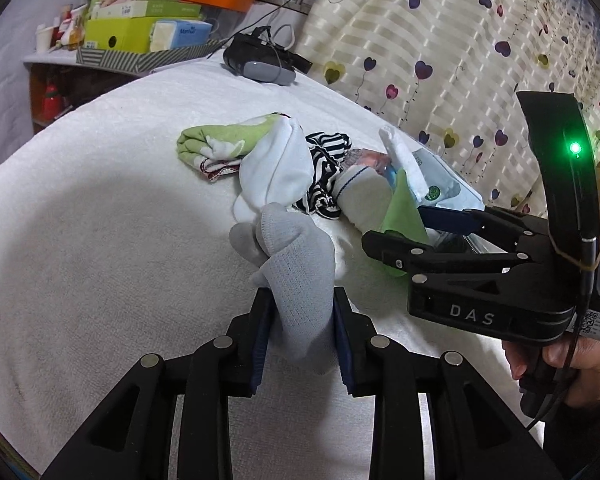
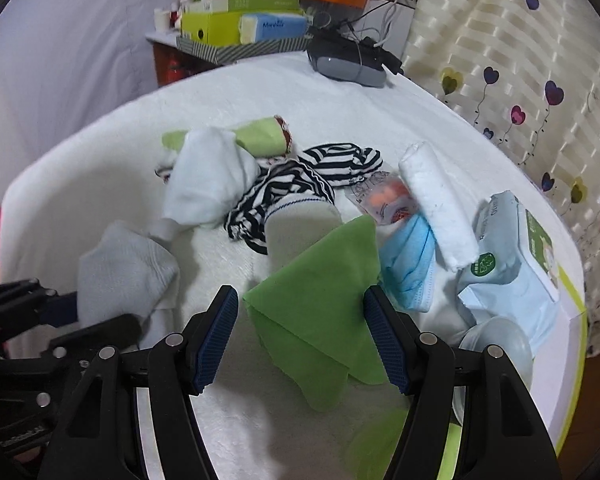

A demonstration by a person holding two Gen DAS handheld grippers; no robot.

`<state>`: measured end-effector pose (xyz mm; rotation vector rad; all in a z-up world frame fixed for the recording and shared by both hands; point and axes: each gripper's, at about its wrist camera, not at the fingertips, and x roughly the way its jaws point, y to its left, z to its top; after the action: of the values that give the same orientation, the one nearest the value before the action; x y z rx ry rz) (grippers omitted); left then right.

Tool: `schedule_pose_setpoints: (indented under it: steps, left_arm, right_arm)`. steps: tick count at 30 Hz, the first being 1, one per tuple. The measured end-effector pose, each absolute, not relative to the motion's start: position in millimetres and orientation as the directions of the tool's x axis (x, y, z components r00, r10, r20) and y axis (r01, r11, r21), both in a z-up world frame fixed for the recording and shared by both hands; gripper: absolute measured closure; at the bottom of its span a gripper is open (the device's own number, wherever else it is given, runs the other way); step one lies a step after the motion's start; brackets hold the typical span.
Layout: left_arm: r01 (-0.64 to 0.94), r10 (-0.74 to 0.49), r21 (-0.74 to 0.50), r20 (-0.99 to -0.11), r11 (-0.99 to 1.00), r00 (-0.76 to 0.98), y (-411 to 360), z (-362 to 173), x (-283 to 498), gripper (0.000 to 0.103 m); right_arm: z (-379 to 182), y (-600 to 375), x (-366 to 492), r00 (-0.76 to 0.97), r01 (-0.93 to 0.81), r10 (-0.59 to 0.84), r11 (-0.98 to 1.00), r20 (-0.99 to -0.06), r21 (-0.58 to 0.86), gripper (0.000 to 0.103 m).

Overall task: Organize soft objects
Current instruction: 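Close the right gripper on the green cloth while the left gripper holds the grey sock, then carry the grey sock and green cloth over the white box with both grippers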

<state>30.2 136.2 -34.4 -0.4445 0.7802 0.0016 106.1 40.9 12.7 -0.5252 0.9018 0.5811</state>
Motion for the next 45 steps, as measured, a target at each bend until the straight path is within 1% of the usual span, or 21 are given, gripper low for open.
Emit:
schedule_pose_setpoints:
  steps: [4, 5, 6, 9, 13, 16, 18, 20, 24, 29, 39, 45]
  left_arm:
    - [-0.164, -0.164, -0.391, -0.679, 0.906, 0.716, 136.4, -35.2, 29.4, 0.075]
    - [-0.164, -0.164, -0.391, -0.679, 0.906, 0.715, 136.5, -35.5, 29.1, 0.075]
    - [-0.163, -0.163, -0.39, -0.679, 0.906, 0.716, 136.2, -35.4, 28.9, 0.075]
    - [-0.164, -0.164, -0.392, -0.679, 0.905, 0.715, 136.3, -35.6, 28.9, 0.075]
    - [-0.164, -0.164, -0.391, -0.679, 0.905, 0.715, 135.9, -36.1, 29.0, 0.075]
    - [-0.164, -0.165, -0.392, -0.679, 0.905, 0.715, 136.3, -35.8, 28.9, 0.075]
    - [-0.165, -0.164, -0.391, -0.68, 0.905, 0.714, 135.8, -35.6, 28.7, 0.075]
    - [-0.164, -0.163, -0.39, -0.68, 0.906, 0.714, 135.9, -35.7, 28.8, 0.075]
    - [-0.164, -0.162, -0.389, -0.68, 0.907, 0.715, 136.1, -35.0, 28.7, 0.075]
    - [-0.155, -0.155, -0.383, -0.664, 0.911, 0.732, 136.1, -30.3, 26.8, 0.076]
    - [-0.107, -0.154, -0.367, -0.614, 0.924, 0.774, 123.0, -1.4, 12.0, 0.076]
    - [-0.069, -0.157, -0.337, -0.597, 0.939, 0.786, 104.3, 14.6, 5.9, 0.076]
  right_arm:
    - [18.9, 38.2, 104.4, 0.496, -0.668, 0.25, 0.722, -0.832, -0.181, 0.037]
    - [19.7, 37.4, 103.8, 0.502, -0.666, 0.243, 0.72, -0.83, -0.192, 0.043]
    - [19.5, 38.2, 105.1, 0.501, -0.665, 0.238, 0.721, -0.832, -0.195, 0.053]
    - [19.7, 35.0, 108.3, 0.506, -0.654, 0.231, 0.731, -0.831, -0.194, 0.063]
    - [24.4, 30.8, 109.3, 0.507, -0.645, 0.25, 0.745, -0.825, -0.171, 0.07]
    - [28.0, 28.7, 108.8, 0.511, -0.645, 0.264, 0.746, -0.818, -0.163, 0.079]
    - [32.3, 25.6, 108.4, 0.517, -0.641, 0.276, 0.752, -0.81, -0.152, 0.091]
    - [34.4, 22.4, 108.9, 0.521, -0.637, 0.282, 0.756, -0.805, -0.147, 0.094]
    - [37.6, 16.0, 109.0, 0.529, -0.629, 0.3, 0.767, -0.794, -0.129, 0.096]
    - [53.4, 8.1, 98.4, 0.544, -0.642, 0.366, 0.761, -0.755, -0.094, 0.096]
    - [77.8, -17.4, 68.0, 0.561, -0.644, 0.483, 0.765, -0.672, 0.012, 0.096]
    - [89.7, -34.1, 54.1, 0.583, -0.63, 0.503, 0.776, -0.638, 0.035, 0.096]
